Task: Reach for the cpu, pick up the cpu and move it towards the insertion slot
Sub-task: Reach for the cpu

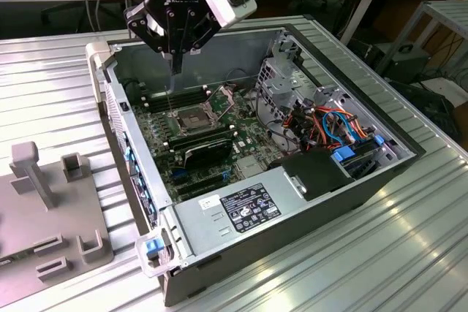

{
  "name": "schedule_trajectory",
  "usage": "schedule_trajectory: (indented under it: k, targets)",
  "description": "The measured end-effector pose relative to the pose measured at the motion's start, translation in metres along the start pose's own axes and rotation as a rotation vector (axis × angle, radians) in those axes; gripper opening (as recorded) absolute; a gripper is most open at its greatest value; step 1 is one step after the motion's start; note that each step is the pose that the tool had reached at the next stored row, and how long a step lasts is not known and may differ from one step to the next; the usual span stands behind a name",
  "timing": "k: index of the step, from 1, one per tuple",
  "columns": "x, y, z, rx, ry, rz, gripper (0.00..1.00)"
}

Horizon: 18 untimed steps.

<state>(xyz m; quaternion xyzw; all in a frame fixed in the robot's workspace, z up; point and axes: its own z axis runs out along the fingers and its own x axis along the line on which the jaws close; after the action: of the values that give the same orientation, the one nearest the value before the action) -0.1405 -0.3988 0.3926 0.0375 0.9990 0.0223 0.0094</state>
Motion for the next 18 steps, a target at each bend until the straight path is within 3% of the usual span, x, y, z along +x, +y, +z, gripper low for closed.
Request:
schedule_trajectory:
  k: [18]
  targets:
    - [0.0079,-0.0006,0.0005,-0.0002,0.0069,0.000,0.11]
